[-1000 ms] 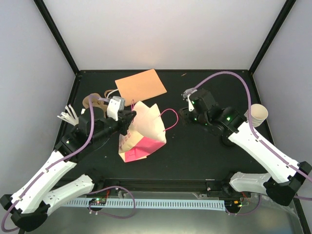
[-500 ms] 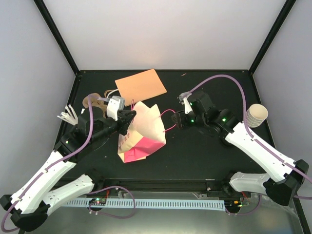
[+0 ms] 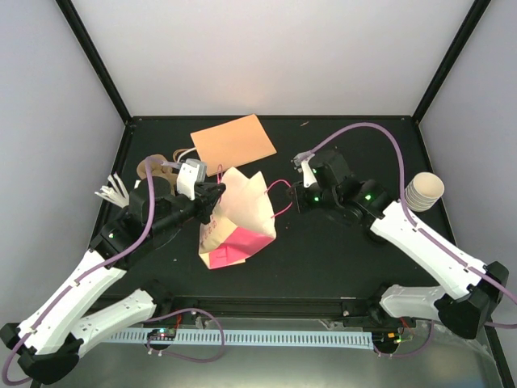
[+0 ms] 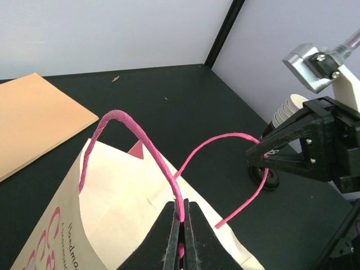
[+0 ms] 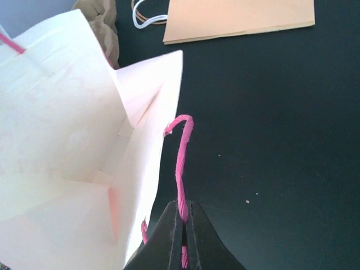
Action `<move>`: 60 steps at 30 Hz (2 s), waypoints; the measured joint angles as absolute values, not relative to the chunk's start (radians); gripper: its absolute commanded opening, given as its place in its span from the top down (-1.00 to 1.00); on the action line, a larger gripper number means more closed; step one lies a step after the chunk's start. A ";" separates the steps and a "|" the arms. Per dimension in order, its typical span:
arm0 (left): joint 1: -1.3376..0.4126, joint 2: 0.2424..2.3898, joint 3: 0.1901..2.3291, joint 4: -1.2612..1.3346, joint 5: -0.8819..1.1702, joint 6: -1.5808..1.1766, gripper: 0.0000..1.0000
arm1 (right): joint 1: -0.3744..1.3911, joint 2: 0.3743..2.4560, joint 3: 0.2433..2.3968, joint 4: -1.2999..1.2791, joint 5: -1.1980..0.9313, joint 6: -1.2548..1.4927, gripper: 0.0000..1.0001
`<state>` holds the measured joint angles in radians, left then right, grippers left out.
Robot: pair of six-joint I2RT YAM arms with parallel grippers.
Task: Pack the takeout coffee
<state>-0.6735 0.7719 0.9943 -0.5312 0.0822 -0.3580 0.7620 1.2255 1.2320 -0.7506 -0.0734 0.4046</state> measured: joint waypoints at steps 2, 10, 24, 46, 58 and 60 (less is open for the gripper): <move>-0.671 0.773 0.994 -0.531 0.082 -0.358 0.97 | 0.762 1.214 1.234 -0.755 -0.080 0.406 0.98; -0.656 0.800 1.030 -0.535 0.075 -0.359 -0.02 | 0.762 1.199 1.331 -0.799 -0.089 0.434 0.98; -0.655 0.707 1.248 -0.645 0.025 -0.352 -0.74 | 0.762 1.235 1.542 -0.923 -0.043 0.564 0.97; -0.925 0.978 1.267 -0.550 0.157 -0.390 -0.65 | 0.762 1.265 1.589 -0.993 0.022 0.693 0.98; -0.925 0.983 1.260 -0.495 0.119 -0.323 -0.34 | 0.762 1.265 1.551 -0.965 0.013 0.698 0.97; -0.925 1.005 1.260 -0.489 0.121 -0.311 -0.32 | 0.762 1.265 1.550 -0.963 0.009 0.698 0.98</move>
<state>-0.9253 1.0046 1.2598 -0.4889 0.1211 -0.3107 0.7616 1.2648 1.5497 -0.9634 0.0093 0.6983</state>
